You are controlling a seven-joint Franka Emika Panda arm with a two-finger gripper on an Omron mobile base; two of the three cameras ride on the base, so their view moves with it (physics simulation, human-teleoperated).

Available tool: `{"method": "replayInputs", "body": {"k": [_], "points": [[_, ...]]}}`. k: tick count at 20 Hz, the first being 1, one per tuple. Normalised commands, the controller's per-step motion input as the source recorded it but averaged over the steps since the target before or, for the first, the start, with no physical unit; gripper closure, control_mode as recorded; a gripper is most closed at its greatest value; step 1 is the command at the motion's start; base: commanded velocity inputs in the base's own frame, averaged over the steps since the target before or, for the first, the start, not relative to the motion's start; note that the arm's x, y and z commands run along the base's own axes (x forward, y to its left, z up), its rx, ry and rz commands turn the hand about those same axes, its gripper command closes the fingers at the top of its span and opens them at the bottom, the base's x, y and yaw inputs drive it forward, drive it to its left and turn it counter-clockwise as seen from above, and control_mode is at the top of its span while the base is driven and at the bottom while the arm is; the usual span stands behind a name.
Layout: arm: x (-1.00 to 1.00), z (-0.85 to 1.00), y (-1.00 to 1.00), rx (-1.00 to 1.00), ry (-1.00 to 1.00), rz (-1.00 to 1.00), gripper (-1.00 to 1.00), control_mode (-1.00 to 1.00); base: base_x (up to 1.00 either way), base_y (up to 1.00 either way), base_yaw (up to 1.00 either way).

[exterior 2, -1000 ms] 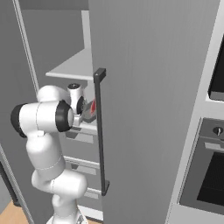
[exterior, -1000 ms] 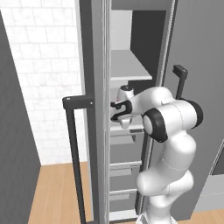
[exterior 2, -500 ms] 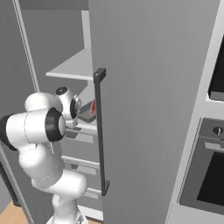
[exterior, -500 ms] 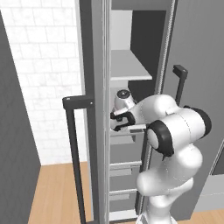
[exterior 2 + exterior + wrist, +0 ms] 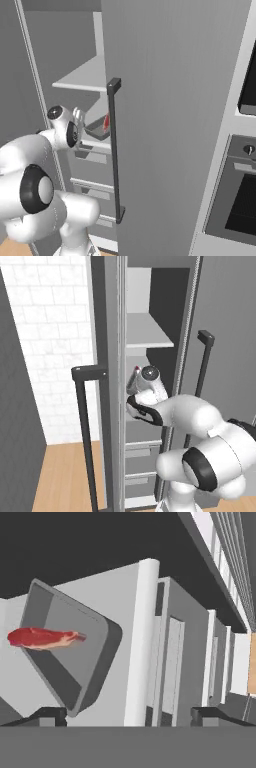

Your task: Take the meat container that has the steak and place it on the second highest rack of the freezer. Then take the vegetable container that has the sweet potato and corn and place it on the highest rack of the freezer.

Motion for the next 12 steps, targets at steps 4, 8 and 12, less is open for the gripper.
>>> {"method": "replayInputs", "body": {"k": [4,8,12], "points": [[-0.66,1.00,-0.01,0.00,0.09,0.03,-1.00,-1.00,0.00,0.00,0.00],[-0.84,0.97,0.00,0.00,0.22,0.11,-1.00,-1.00,0.00,0.00,0.00],[-0.97,0.78,0.00,0.03,0.30,0.18,-1.00,-1.00,0.00,0.00,0.00]]}}
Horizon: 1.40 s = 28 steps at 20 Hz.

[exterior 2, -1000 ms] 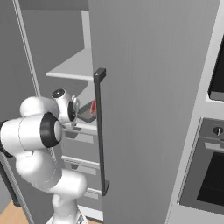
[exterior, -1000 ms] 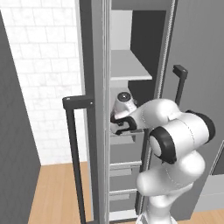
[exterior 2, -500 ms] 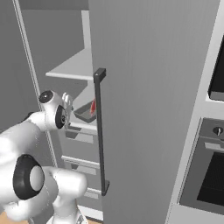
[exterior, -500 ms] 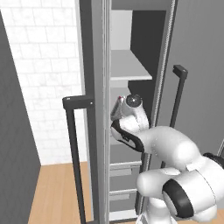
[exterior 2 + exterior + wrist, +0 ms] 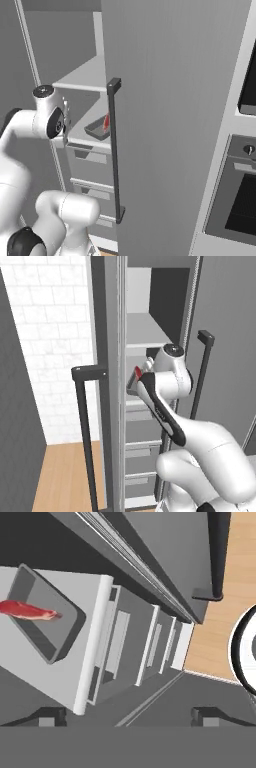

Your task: Take the meat container that has the steak and place it on the second highest rack of the freezer. Then take the vegetable container that has the sweet potato and corn and place it on the highest rack of the freezer.

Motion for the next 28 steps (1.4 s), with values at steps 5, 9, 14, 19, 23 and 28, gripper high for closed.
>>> {"method": "replayInputs", "body": {"k": [5,9,14,19,23,28], "points": [[-1.00,0.18,0.00,-0.02,0.15,0.11,-1.00,-1.00,0.00,0.00,0.00],[-1.00,0.00,0.00,-0.02,0.11,0.03,-1.00,-1.00,0.00,0.00,0.00],[-1.00,0.00,-0.03,-0.08,0.03,0.04,-1.00,-1.00,0.00,0.00,0.00],[-0.96,-0.17,-0.02,0.00,0.18,0.02,-1.00,-1.00,0.00,0.00,0.00],[-0.56,-0.32,-0.13,0.00,0.27,0.00,-1.00,-1.00,0.00,0.00,0.00],[-0.06,-0.02,-0.01,0.00,0.02,0.00,-1.00,-1.00,0.00,0.00,0.00]]}}
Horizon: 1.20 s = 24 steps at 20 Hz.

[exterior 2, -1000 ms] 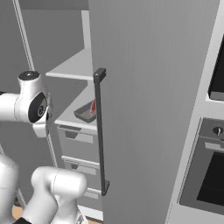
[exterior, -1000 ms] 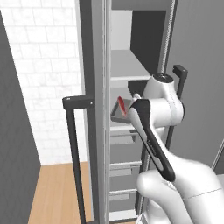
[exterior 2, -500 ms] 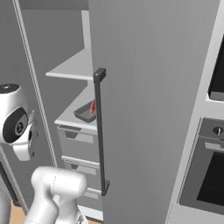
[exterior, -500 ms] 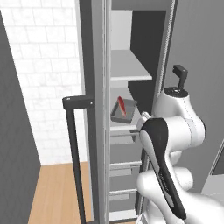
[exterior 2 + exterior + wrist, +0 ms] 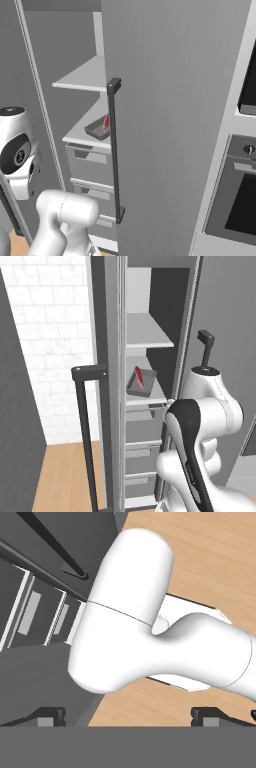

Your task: Take the meat container that has the steak and place it on the second highest rack of the freezer. Then take the vegetable container that has the sweet potato and corn and place it on the highest rack of the freezer.

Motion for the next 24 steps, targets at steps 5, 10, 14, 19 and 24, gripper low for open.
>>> {"method": "replayInputs", "body": {"k": [5,10,14,19,24], "points": [[-0.25,-0.05,0.00,0.00,-0.02,0.00,-1.00,-1.00,0.00,0.00,0.00],[0.00,0.00,0.00,0.00,0.00,0.00,-1.00,1.00,-1.00,-0.27,-0.01],[0.00,0.00,0.00,0.00,0.00,0.00,-1.00,1.00,-0.89,-0.79,-0.19],[0.00,0.00,0.00,0.00,0.00,0.00,-1.00,1.00,-0.10,-1.00,-0.30],[0.00,0.00,0.00,0.00,0.00,0.00,-1.00,1.00,0.02,-1.00,-0.27]]}}
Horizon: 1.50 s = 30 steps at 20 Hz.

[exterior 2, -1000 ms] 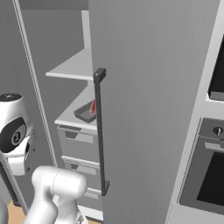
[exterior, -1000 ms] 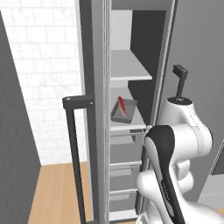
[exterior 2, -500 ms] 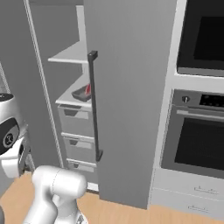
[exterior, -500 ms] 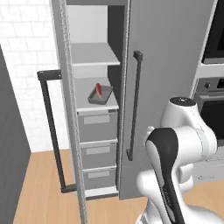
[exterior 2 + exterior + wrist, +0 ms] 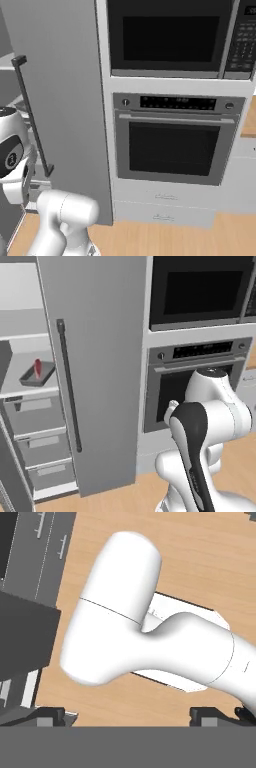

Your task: Take the meat container that has the steak and place it on the second highest rack of the freezer. Then take the vegetable container that has the sweet potato and corn and place it on the highest rack of the freezer.

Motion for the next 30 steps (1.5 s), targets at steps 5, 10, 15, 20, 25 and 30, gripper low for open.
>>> {"method": "replayInputs", "body": {"k": [5,10,15,20,25,30], "points": [[0.00,0.00,0.00,0.00,0.00,0.00,-1.00,1.00,0.19,-1.00,-0.22],[0.00,0.00,0.00,0.00,0.00,0.00,-1.00,1.00,0.30,-1.00,-0.11],[0.00,0.00,0.00,0.00,0.00,0.00,-1.00,1.00,0.32,-1.00,-0.03],[0.00,0.00,0.00,0.00,0.00,0.00,-1.00,1.00,0.26,-1.00,0.00],[0.00,0.00,0.00,0.00,0.00,0.00,-1.00,1.00,0.34,-1.00,0.00],[0.00,0.00,0.00,0.00,0.00,0.00,-1.00,1.00,0.19,-1.00,0.00]]}}
